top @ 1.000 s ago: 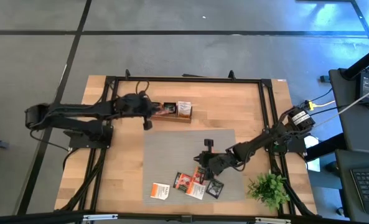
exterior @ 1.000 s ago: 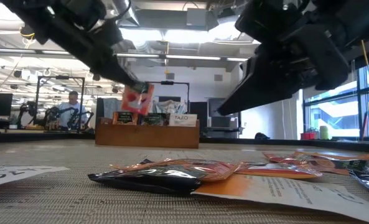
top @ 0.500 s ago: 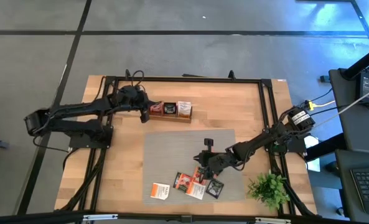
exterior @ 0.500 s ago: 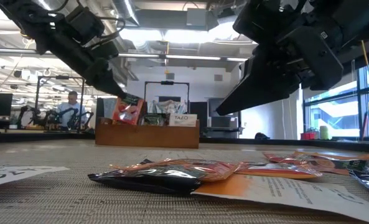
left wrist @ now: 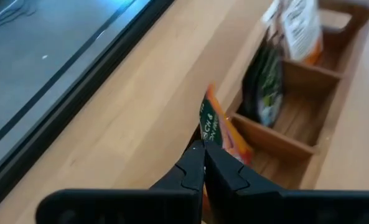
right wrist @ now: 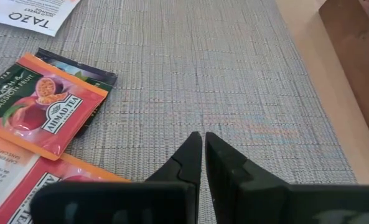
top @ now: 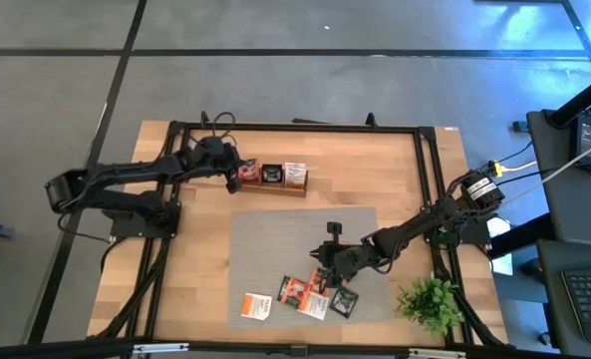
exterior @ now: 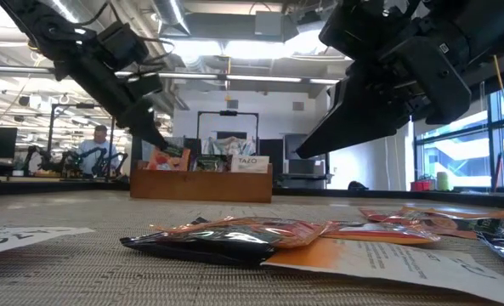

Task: Pick & Place Tea
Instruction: Put the orange tea bag into the left section of the wooden organizer

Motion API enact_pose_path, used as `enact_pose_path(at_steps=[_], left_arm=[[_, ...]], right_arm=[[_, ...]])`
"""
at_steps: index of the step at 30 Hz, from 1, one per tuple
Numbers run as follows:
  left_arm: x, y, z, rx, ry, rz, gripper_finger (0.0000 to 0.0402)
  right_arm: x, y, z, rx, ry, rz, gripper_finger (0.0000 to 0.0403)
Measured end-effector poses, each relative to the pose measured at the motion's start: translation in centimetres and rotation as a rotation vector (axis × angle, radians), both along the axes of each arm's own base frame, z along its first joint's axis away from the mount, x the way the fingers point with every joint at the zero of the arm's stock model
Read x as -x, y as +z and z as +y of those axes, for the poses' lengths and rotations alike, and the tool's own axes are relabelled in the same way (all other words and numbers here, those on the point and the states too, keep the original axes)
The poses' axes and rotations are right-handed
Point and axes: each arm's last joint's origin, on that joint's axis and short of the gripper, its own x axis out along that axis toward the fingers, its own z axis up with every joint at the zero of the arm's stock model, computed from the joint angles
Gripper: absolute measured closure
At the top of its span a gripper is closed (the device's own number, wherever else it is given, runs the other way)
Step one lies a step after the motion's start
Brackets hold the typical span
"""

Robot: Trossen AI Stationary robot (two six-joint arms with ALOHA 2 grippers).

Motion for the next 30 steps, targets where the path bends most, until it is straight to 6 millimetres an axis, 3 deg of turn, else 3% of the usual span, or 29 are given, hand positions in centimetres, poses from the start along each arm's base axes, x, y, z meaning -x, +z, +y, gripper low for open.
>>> enact_pose_path(at_steps=[10, 30], left_arm=[[-0.3, -0.4, 0.1, -0.007, -0.007, 0.015, 0.0384], [-0.7, 0.7, 0.3, -0.061, -0.022, -0.087, 0.0302]], right_arm=[[0.0, 0.0, 0.0, 0.001, 0.0, 0.001, 0.0377], [0.1, -0.1, 0.0, 0.006, 0.0, 0.016, 0.0377]])
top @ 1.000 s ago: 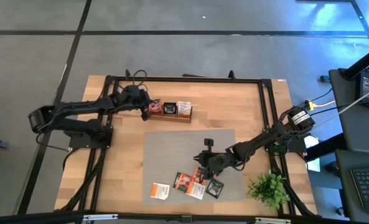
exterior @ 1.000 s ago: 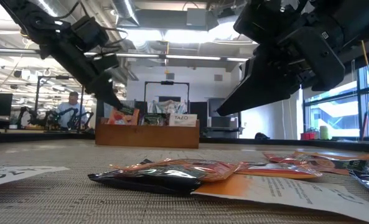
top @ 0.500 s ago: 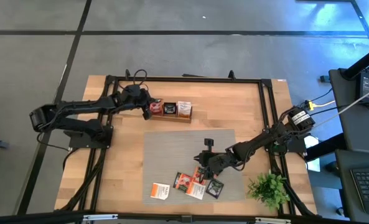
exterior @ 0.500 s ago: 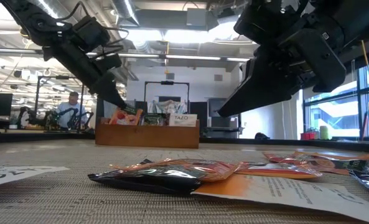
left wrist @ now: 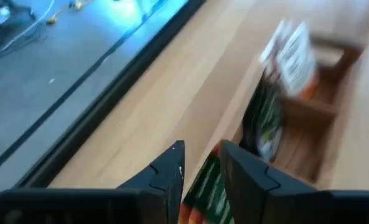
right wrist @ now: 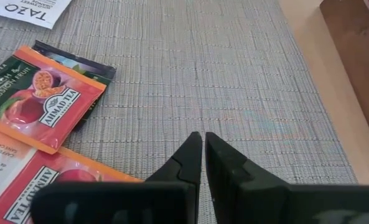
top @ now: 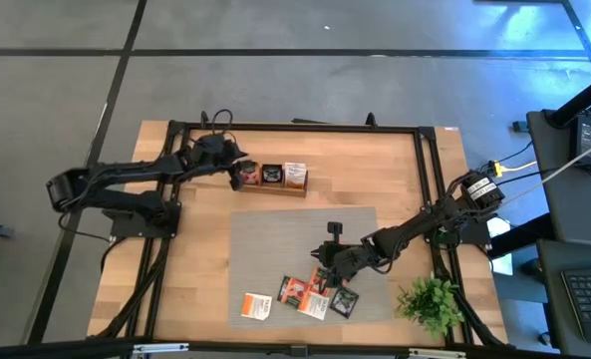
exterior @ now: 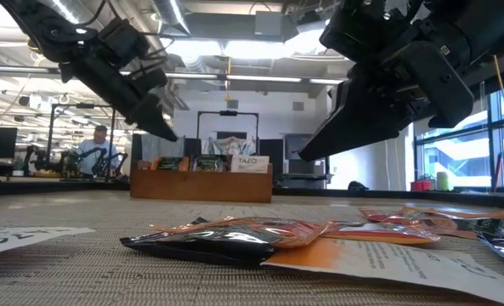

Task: Pick & Place Tea
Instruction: Put the orange tea bag into the left section of the wooden organizer

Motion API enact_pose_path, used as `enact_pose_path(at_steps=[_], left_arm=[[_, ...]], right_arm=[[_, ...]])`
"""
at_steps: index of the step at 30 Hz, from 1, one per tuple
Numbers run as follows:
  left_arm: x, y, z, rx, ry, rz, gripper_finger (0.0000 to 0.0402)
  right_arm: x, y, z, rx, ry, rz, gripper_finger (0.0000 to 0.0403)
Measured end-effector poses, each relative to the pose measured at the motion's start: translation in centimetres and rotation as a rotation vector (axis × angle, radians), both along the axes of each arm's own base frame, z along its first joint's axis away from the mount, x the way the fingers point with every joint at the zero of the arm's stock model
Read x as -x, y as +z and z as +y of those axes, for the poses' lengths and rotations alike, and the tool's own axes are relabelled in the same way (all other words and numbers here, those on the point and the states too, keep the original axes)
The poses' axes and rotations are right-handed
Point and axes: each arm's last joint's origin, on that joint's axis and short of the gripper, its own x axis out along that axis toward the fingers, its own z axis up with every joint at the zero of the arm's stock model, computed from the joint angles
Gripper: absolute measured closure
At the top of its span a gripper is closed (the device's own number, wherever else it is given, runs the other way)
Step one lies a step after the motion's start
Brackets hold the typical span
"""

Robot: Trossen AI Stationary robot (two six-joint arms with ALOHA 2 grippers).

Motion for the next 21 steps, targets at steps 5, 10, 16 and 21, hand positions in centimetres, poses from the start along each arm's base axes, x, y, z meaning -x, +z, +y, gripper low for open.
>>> enact_pose_path(at_steps=[5, 10, 16, 21], left_arm=[[-0.7, 1.3, -1.0, 0.105, -0.147, -0.187, 0.0305], [-1.9, 1.8, -3.6, 0.253, -0.422, -0.279, 0.0307], [-3.7, 1.6, -8.7, 0.282, -0.612, -0.252, 0.0302], [-4.9, 1.7, -12.6, 0.244, -0.669, -0.292, 0.0302]], right_arm=[[0.0, 0.0, 0.0, -0.017, -0.014, -0.002, 0.0377], [-0.3, 0.3, -1.0, -0.131, -0.117, -0.017, 0.0377], [-1.0, 0.7, -2.3, -0.241, -0.055, 0.019, 0.0377], [-1.3, 1.0, -3.0, -0.319, -0.002, 0.047, 0.0377]])
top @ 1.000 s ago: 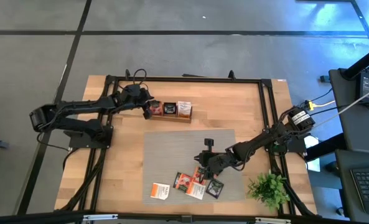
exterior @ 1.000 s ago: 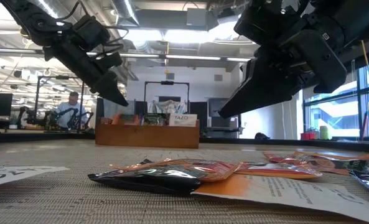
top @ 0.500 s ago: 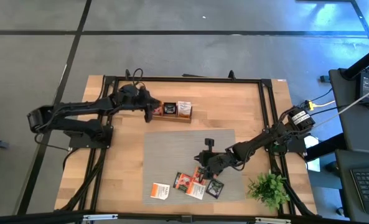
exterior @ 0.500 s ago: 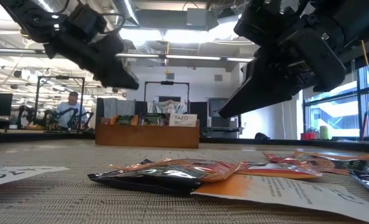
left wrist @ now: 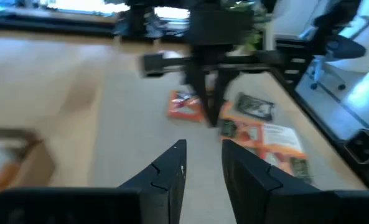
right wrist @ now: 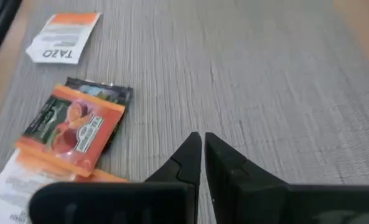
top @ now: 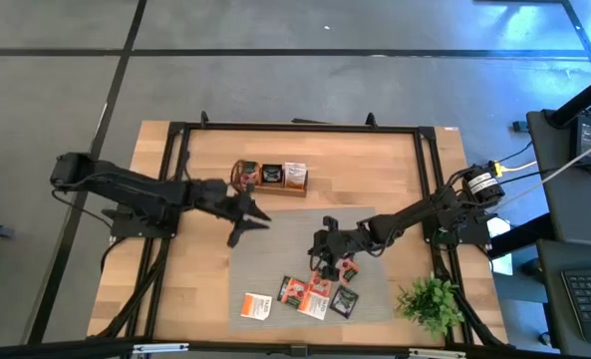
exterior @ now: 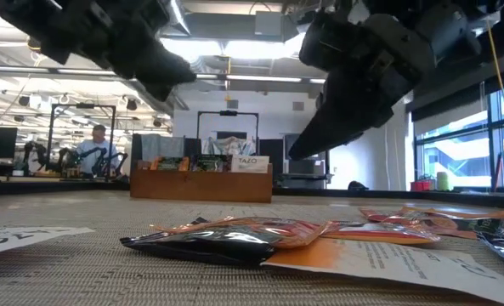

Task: Pick & Place Tea
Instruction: Put the orange tea bag into the left section of the wooden organizer

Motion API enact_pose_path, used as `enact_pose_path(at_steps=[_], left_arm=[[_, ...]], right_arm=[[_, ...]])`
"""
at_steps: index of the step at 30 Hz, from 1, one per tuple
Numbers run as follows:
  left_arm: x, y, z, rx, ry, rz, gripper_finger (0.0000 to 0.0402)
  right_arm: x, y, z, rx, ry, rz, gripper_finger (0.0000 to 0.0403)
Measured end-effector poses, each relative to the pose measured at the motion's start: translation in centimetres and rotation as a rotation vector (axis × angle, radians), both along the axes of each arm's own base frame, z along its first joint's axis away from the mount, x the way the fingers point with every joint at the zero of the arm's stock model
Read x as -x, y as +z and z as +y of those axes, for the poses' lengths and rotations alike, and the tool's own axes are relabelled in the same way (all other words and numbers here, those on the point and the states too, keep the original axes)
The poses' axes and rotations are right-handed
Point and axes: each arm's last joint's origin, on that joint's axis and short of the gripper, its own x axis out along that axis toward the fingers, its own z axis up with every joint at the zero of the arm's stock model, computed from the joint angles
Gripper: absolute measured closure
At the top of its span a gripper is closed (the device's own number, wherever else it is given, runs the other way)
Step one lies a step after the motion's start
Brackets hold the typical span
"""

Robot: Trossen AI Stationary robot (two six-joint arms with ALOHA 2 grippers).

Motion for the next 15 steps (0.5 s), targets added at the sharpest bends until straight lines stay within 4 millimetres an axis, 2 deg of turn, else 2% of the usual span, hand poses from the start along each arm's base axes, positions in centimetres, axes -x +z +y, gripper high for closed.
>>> enact_pose_path(at_steps=[4, 7, 10, 15], left_arm=[[-1.3, 0.1, -2.4, -0.024, -0.039, -0.018, 0.0302], [-2.8, 0.0, -3.7, -0.05, -0.045, -0.016, 0.0302], [-4.9, -0.5, -4.4, -0.08, -0.047, 0.015, 0.0302], [-8.9, -1.9, -4.9, -0.115, -0.05, 0.07, 0.0302]], right_arm=[[0.2, 1.2, -0.3, -0.112, 0.067, 0.008, 0.0377], [0.7, 2.2, -0.5, -0.203, 0.055, 0.035, 0.0377], [1.6, 3.0, -0.3, -0.233, 0.03, 0.068, 0.0377], [3.5, 3.8, 1.3, -0.193, -0.05, 0.111, 0.0377]])
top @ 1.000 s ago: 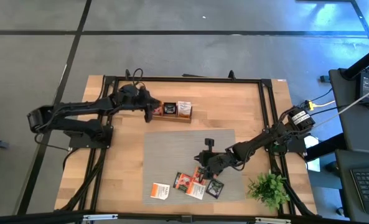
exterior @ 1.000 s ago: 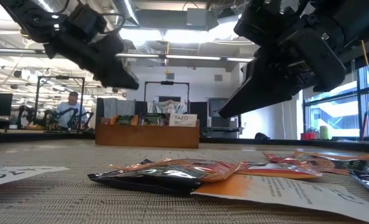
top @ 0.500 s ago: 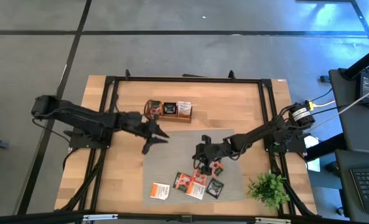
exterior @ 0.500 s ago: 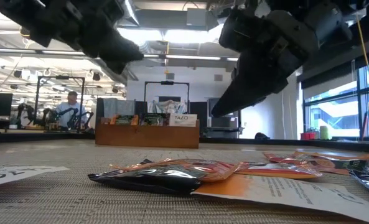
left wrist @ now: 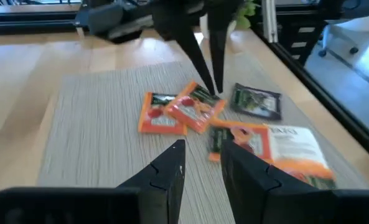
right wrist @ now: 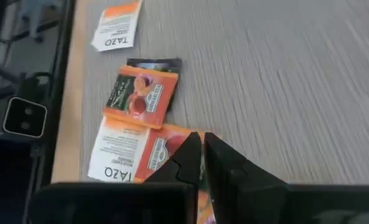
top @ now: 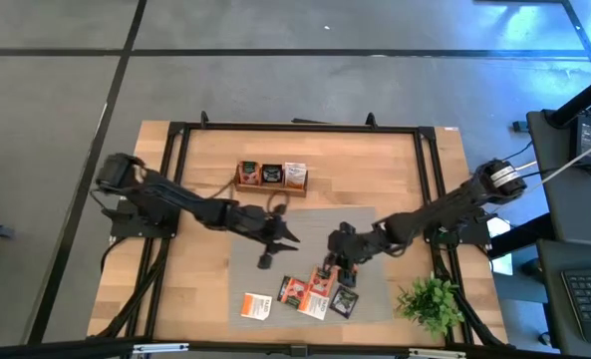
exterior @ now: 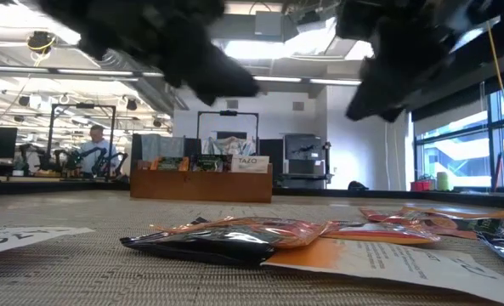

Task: Pick & Place Tea
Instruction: Put the orange tea bag into the left section of the wooden organizer

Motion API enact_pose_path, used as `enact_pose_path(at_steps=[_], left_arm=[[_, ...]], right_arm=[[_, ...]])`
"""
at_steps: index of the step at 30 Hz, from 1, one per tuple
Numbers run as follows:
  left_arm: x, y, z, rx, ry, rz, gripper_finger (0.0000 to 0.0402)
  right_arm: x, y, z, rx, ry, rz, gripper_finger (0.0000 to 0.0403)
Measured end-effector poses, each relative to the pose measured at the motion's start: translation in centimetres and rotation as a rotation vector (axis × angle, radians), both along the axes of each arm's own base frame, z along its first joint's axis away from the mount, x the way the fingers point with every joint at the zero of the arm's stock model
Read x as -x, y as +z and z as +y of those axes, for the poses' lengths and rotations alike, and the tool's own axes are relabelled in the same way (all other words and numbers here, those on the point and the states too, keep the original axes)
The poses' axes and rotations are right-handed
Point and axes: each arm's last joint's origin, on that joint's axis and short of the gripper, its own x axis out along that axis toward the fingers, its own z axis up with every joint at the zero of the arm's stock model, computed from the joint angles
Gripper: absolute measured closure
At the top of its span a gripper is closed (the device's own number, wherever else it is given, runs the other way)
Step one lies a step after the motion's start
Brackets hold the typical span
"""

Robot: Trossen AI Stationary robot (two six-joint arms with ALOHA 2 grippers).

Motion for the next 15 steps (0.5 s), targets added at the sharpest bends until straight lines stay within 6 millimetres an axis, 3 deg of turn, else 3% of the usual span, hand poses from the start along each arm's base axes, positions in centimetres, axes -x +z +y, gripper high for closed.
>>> enact_pose_path(at_steps=[4, 10, 15], left_arm=[[-3.0, -0.9, -0.5, -0.014, -0.003, 0.018, 0.0302], [-7.1, -2.2, -1.3, -0.056, -0.032, 0.019, 0.0302], [-10.1, -3.3, -1.2, -0.072, -0.06, 0.009, 0.0302]], right_arm=[[1.6, 0.1, 1.5, -0.017, -0.142, 0.048, 0.0377], [3.2, -0.5, 3.8, -0.211, -0.344, 0.144, 0.0376], [4.4, -1.3, 5.4, -0.265, -0.395, 0.217, 0.0342]])
